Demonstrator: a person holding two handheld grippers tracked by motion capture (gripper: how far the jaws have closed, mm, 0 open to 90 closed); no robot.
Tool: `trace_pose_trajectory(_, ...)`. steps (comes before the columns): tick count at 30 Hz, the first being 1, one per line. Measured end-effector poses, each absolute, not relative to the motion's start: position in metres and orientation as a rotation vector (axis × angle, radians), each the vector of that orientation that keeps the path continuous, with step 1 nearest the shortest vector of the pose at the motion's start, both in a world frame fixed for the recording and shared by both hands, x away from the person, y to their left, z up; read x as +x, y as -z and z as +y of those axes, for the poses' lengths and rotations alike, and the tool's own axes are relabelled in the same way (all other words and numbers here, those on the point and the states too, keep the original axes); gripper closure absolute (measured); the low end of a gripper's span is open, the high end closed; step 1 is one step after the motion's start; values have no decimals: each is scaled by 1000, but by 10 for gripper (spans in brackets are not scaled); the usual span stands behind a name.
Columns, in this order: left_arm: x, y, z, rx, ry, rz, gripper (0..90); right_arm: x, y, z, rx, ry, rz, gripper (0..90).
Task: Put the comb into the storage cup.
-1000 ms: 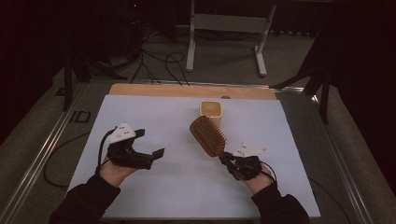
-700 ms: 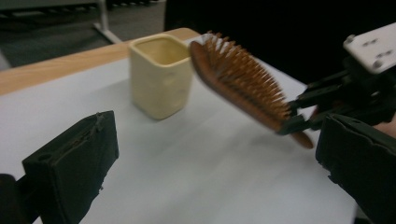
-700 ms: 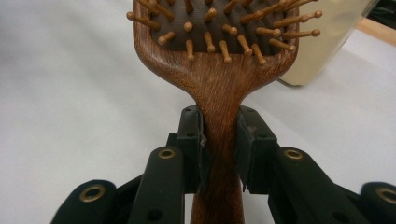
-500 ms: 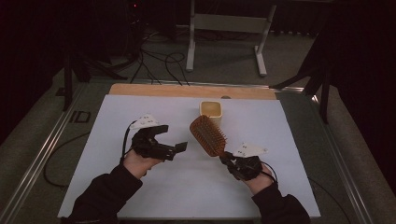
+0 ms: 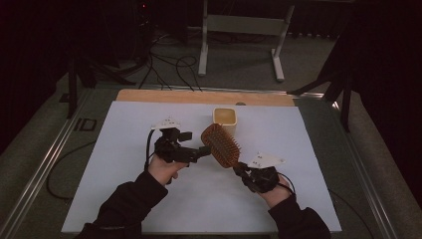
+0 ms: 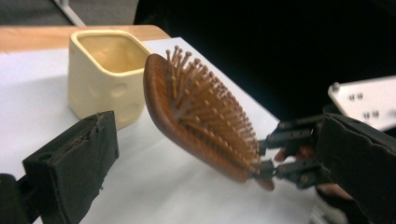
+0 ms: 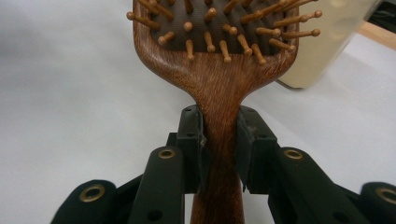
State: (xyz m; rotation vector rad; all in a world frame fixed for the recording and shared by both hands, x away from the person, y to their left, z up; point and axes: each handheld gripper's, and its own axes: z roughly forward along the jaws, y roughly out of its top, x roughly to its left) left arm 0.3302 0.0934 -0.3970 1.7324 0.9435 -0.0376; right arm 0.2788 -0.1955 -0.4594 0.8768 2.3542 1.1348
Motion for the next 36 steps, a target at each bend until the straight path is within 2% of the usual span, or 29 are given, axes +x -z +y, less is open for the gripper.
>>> trace_pose_trajectory(6,343,409,85,1677,141,997,2,278,459,-195,879,-1141,2359,730)
trace_pose_trajectory(14,353,420,73,1655,188,1049,7,278,459,-195,875,-1150,2366,731)
trace_pose_trajectory(18,356,425,68,1637,237,1046,62,278,460,-194,870,-1149,2365,730)
trace_pose_trajectory(22,354,428,62,1635,221,1062,145,278,460,-193,873,-1148,2368,730)
trace_pose_trajectory(30,353,431,57,1614,211,1102,262,278,460,-193,866,-1150,2371,730)
trace_pose_trajectory(32,353,431,56,1604,213,1103,264,278,460,-193,867,-1149,2371,730)
trace_pose_trajectory(36,352,430,55,1594,205,1117,340,278,460,-193,866,-1151,2371,730)
